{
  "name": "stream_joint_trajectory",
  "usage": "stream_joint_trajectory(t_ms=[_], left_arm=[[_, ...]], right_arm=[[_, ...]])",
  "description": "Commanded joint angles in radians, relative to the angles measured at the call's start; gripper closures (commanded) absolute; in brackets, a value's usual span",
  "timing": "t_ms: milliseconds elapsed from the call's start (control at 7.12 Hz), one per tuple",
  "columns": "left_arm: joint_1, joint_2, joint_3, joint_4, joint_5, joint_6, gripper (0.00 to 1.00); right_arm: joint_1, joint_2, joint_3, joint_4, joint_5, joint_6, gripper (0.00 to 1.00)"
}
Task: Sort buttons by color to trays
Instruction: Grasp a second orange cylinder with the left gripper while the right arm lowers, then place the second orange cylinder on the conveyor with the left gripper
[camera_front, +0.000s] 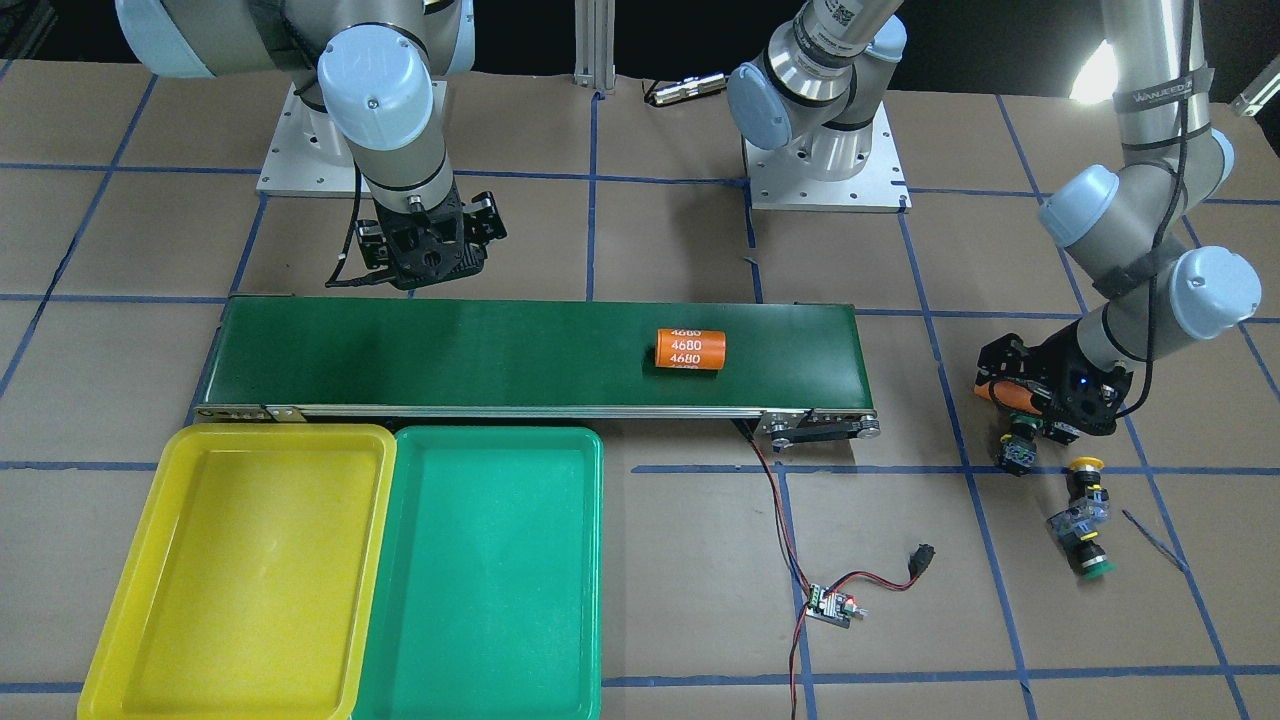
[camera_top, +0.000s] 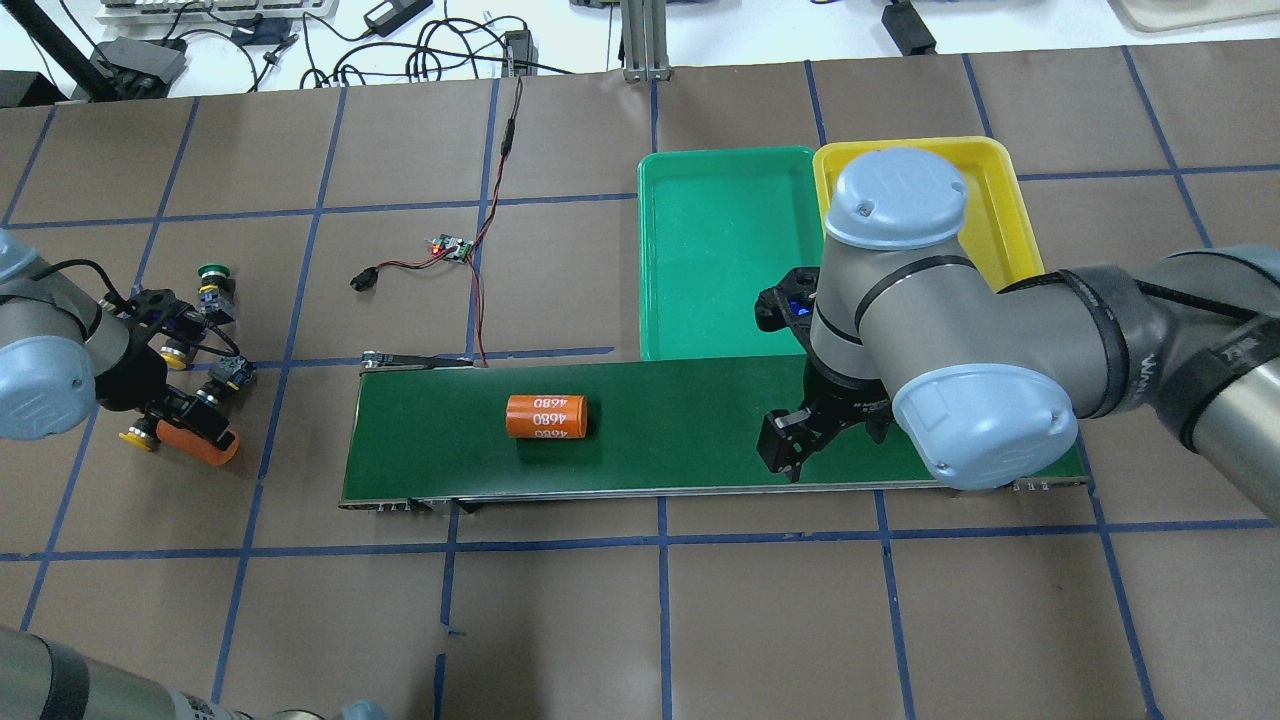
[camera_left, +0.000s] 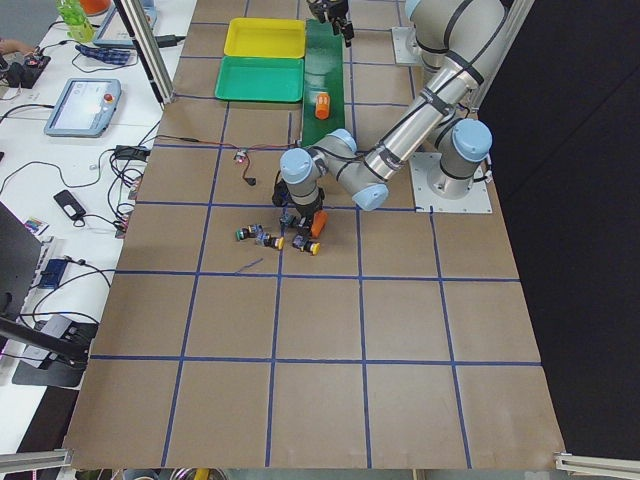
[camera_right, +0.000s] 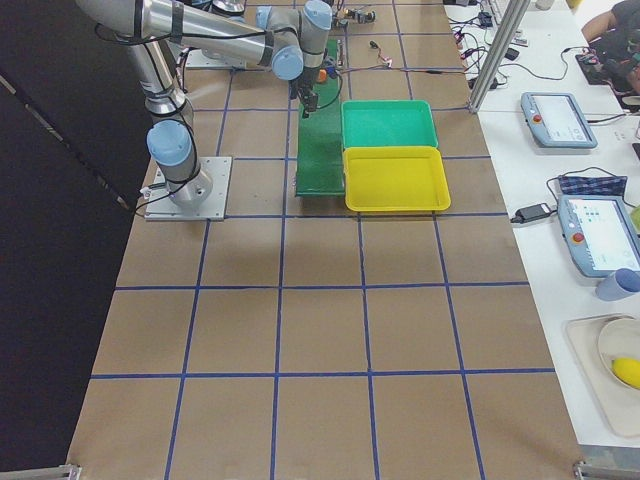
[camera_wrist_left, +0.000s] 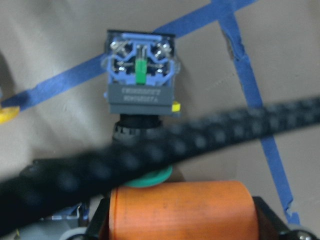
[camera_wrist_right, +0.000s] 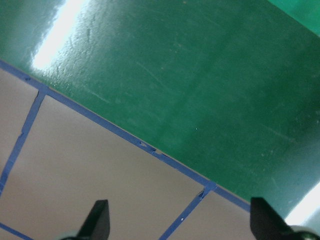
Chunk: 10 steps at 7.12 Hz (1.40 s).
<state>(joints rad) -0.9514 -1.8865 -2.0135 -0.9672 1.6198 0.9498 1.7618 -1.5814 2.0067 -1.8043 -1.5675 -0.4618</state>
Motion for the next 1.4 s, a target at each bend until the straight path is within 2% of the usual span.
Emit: stream_joint_trajectory(t_ms=[0, 281, 421, 702, 982, 1263], left_arm=[[-0.021, 0.064, 0.004, -0.072, -0.003, -0.154, 0.76], [-0.106, 0.183, 0.006, -0.216, -0.059, -0.340, 0.77], [-0.186, 0.219, 0.012, -0.228, -0.095, -0.471, 0.77], [-0.365, 0.251, 0.002, -0.226, -0.107, -0.758, 0.78], [-0.550, 0.221, 0.002, -0.181, -0.101, -0.979, 0.78], [-0.580, 0.199, -0.008, -0.153, -0.103, -1.005, 0.78]], right_arm=[[-0.022, 0.000, 0.016, -0.065, -0.006, -0.338, 0.00], [-0.079, -0.003, 0.073, -0.240, -0.100, -0.512, 0.03], [-0.123, -0.005, 0.072, -0.245, -0.098, -0.591, 0.05], [-0.162, -0.002, 0.064, -0.251, -0.091, -0.710, 0.03], [-0.157, 0.000, 0.050, -0.253, -0.083, -0.730, 0.00], [-0.157, 0.008, 0.056, -0.259, -0.104, -0.748, 0.00]])
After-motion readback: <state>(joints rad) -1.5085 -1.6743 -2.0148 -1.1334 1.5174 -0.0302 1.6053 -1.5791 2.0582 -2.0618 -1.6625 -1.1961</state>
